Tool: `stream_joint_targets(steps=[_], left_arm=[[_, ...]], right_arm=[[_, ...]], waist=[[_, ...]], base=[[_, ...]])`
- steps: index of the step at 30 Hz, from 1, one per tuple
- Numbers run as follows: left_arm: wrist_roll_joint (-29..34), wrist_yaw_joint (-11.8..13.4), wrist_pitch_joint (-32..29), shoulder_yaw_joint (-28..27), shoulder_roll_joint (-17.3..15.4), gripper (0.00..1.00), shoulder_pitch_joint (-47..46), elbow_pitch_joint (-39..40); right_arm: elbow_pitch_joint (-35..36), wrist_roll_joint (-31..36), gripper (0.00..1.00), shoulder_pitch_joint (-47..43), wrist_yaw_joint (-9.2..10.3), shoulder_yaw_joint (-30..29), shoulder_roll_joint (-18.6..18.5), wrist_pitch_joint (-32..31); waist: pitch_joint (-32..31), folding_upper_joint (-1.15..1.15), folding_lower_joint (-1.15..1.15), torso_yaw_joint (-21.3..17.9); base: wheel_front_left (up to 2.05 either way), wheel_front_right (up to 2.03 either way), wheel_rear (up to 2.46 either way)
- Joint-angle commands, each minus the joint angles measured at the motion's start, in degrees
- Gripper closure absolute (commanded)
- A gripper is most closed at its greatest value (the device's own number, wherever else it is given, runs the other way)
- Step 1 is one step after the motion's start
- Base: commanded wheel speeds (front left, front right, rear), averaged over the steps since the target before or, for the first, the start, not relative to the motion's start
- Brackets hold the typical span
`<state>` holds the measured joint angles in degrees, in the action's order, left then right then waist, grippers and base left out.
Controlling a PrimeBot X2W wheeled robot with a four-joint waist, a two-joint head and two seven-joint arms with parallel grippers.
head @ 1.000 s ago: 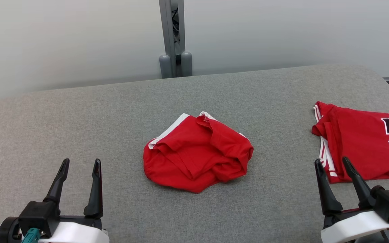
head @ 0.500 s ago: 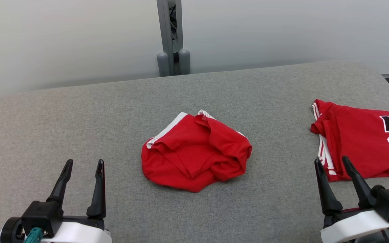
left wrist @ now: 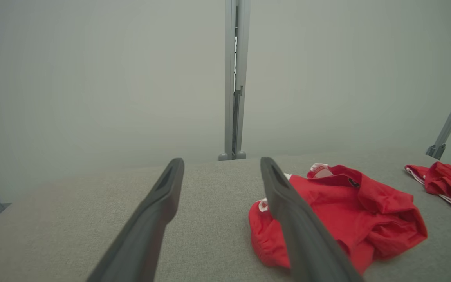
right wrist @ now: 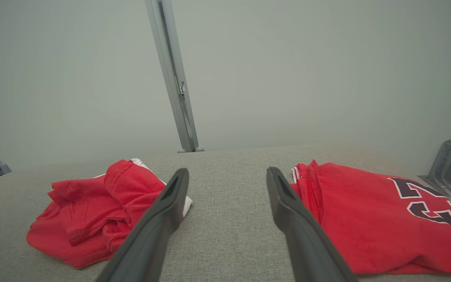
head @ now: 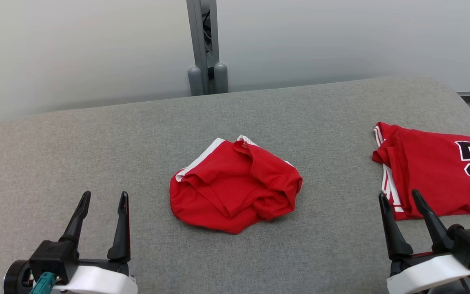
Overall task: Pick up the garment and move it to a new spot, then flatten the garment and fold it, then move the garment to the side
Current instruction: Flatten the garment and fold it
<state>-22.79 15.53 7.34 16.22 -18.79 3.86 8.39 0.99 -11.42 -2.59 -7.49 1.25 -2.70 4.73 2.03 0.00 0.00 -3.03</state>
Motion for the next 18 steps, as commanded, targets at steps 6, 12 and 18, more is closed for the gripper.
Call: stream_joint_targets(steps=[6, 12, 18], left_arm=[[0.1, -0.4, 0.1, 0.9, 0.2, 0.00, -2.5, 0.0], [0.3, -1.7, 0.6, 2.4, 0.8, 0.00, -5.0, -0.8], [-0.5, -3.2, 3.0, 4.0, 3.0, 0.00, -7.5, -4.1]], right_arm=[[0.5, 0.0, 0.00, 1.2, -0.01, -0.8, -0.3, -0.7], [-3.8, 3.5, 0.00, 7.9, -0.01, 5.9, -0.6, -5.1], [-13.2, 4.6, 0.00, 18.5, -0.01, 13.7, -4.2, -7.5]], waist=[[0.3, 0.00, 0.00, 2.4], [3.9, 0.00, 0.00, 8.4], [8.0, 0.00, 0.00, 14.7]], base=[[0.00, 0.00, 0.00], [0.00, 0.00, 0.00], [0.00, 0.00, 0.00]])
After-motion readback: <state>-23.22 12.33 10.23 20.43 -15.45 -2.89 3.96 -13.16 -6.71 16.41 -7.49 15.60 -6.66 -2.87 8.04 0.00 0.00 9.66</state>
